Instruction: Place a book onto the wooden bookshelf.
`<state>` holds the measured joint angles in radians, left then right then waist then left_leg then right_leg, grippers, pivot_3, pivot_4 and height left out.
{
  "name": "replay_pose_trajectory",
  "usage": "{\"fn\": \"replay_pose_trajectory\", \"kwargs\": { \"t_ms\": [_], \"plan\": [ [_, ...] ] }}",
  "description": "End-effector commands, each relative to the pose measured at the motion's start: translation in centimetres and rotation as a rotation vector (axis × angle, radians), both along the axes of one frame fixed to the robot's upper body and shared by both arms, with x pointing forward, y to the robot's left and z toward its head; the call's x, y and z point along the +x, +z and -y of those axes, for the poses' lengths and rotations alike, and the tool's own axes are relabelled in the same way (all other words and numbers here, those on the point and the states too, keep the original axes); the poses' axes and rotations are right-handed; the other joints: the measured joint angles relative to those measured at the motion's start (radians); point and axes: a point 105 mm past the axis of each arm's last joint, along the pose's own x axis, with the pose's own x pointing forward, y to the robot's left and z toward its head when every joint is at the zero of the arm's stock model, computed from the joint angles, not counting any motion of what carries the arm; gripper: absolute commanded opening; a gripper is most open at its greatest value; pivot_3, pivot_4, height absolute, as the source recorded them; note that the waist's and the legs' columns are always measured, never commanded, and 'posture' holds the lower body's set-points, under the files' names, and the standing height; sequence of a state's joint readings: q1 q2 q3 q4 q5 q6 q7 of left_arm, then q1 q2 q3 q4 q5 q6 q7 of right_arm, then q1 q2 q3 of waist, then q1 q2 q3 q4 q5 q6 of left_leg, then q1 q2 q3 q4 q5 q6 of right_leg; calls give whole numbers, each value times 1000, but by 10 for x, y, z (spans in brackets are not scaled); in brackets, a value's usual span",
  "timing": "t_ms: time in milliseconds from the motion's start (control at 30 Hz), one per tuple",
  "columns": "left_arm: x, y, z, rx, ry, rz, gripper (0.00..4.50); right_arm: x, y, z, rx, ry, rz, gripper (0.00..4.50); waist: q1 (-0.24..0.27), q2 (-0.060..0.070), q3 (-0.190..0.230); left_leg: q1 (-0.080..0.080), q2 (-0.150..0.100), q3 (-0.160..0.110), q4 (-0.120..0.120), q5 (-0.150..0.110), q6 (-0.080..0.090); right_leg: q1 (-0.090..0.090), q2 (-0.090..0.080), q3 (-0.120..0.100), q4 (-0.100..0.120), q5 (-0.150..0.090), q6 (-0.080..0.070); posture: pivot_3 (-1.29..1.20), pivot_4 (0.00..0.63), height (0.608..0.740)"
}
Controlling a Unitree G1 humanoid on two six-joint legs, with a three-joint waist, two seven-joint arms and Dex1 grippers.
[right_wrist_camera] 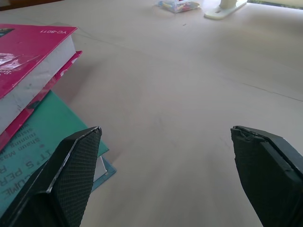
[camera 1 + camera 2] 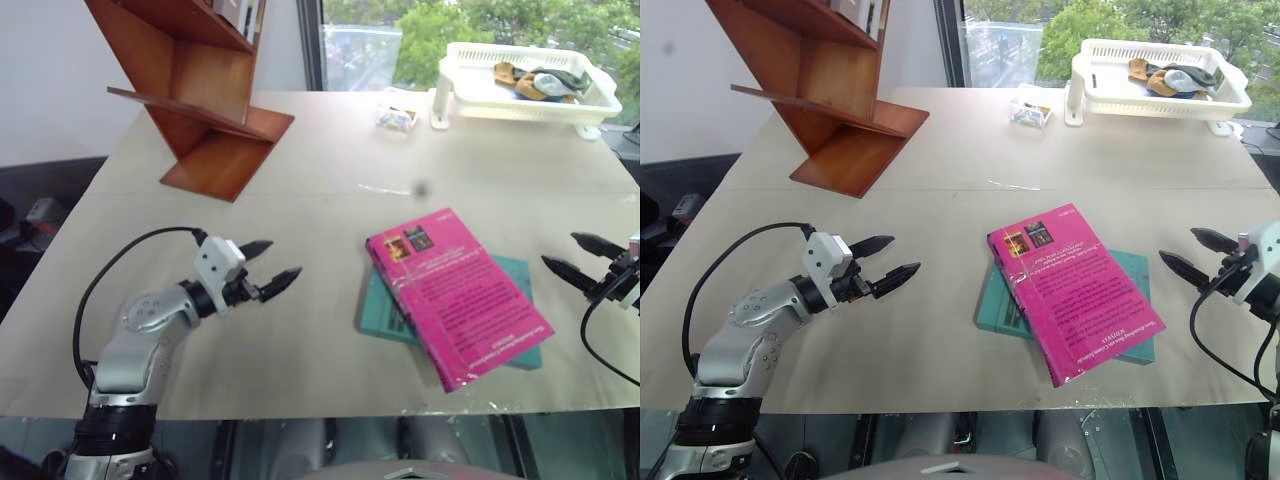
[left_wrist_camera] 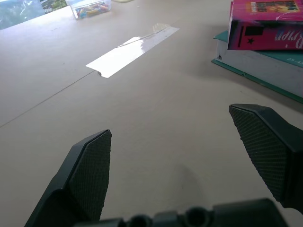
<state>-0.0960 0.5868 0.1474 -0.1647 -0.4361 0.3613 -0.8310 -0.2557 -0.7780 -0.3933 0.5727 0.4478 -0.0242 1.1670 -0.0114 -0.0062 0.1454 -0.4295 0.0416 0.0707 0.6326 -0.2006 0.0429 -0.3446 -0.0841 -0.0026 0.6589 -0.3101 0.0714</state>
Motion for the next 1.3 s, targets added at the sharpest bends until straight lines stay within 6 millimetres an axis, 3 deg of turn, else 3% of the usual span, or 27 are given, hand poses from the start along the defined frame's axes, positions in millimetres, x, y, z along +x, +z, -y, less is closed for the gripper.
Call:
{"fn": "replay_pose_trajectory", "kwargs": {
  "t_ms": [33, 833, 967, 1133, 1300],
  "plan": [
    [1, 9, 0, 5, -15, 40, 4482, 0, 18, 8, -20, -26, 59, 4500, 0, 0, 0, 0, 0, 0, 0, 0, 0, 0, 0, 0, 0, 0, 0, 0, 150, 740],
    [2, 11, -1, 17, -17, 56, 4482, 0, 16, 17, -33, -80, 46, 4500, 0, 0, 1, 0, 0, 0, 0, 0, 0, 0, 0, 0, 0, 0, 0, 0, 150, 740],
    [1, 28, -4, 6, -71, 81, 4482, -5, 15, 18, -49, -76, 38, 4500, 1, -1, 1, 0, 0, 0, 0, 0, 0, 0, 0, 0, 0, 0, 0, 0, 150, 740],
    [-33, 66, -4, -78, -379, 39, 4482, -9, 10, 13, -56, -66, 27, 4500, -4, -1, 3, -1, 1, 0, 0, 0, 0, -1, 0, 0, 0, 0, 0, 0, 150, 740],
    [-61, 89, -14, -1, -620, -39, 4482, -13, 7, -4, -78, 0, 31, 4500, -5, 0, 6, 0, 2, 1, 0, 0, 0, -1, 0, 0, 0, 0, 0, 0, 150, 740]
  ]
}}
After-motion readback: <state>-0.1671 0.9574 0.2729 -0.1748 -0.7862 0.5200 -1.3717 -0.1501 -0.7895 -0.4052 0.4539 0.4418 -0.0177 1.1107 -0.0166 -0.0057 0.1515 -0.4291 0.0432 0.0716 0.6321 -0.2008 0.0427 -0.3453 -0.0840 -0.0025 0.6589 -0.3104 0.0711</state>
